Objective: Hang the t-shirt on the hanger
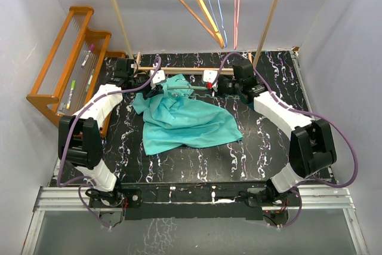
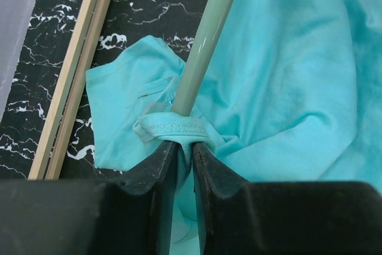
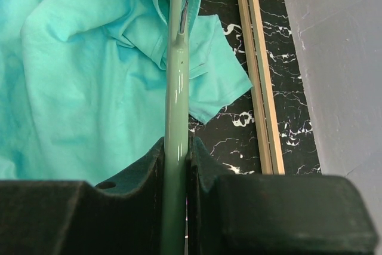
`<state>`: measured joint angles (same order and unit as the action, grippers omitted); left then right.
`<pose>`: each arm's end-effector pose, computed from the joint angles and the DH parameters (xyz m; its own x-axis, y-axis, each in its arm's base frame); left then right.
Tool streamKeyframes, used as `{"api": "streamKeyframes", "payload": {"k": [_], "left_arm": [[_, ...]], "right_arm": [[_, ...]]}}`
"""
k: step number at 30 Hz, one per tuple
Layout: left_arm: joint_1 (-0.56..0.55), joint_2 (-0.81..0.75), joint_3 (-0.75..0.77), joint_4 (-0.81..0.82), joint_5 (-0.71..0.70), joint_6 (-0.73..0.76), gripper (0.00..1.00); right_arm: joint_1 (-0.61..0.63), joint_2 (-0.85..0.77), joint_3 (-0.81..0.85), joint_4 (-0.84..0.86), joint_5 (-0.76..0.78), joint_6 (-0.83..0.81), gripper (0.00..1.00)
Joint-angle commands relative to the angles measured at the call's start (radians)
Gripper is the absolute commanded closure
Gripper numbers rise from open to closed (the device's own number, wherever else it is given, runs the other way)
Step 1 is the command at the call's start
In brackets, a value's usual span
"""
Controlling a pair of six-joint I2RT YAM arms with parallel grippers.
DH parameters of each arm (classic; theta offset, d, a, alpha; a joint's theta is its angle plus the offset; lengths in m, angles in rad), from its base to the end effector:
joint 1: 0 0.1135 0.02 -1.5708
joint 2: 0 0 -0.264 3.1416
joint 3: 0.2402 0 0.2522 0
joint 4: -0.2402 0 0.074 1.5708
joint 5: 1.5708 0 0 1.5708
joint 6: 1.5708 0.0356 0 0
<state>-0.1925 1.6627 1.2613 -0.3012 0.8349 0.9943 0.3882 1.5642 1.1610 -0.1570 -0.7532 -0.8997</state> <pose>0.3560 -0.0963 0.2726 0.2274 0.5290 -0.8176 0.9044 0.1965 0.3787 0.3164 0.1557 0.2834 0.3304 -0.4821 -0.8114 -0.8904 0.1260 -0.4374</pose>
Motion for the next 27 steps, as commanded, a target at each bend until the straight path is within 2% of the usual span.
{"api": "streamKeyframes", "payload": {"k": [1, 9, 13, 15, 21, 27], "left_arm": [[0.013, -0.045, -0.016, 0.094, 0.087, -0.082, 0.81], [0.022, -0.052, -0.04, 0.121, 0.06, -0.08, 0.64], [0.026, -0.052, -0.044, 0.105, 0.064, -0.062, 0.63], [0.026, -0.054, -0.046, 0.103, 0.076, -0.062, 0.66], [0.026, -0.061, -0.031, 0.073, 0.149, -0.065, 0.85], [0.025, -0.049, 0.03, -0.061, 0.243, -0.012, 0.89]], "right_arm": [[0.003, -0.067, 0.006, 0.13, -0.12, 0.034, 0.92], [-0.008, -0.09, 0.003, 0.129, -0.155, 0.046, 0.92], [-0.012, -0.095, 0.001, 0.129, -0.169, 0.05, 0.92], [-0.011, -0.095, 0.002, 0.13, -0.172, 0.053, 0.92], [-0.014, -0.097, 0.005, 0.127, -0.171, 0.056, 0.92], [-0.014, -0.084, 0.011, 0.126, -0.177, 0.06, 0.92]]}}
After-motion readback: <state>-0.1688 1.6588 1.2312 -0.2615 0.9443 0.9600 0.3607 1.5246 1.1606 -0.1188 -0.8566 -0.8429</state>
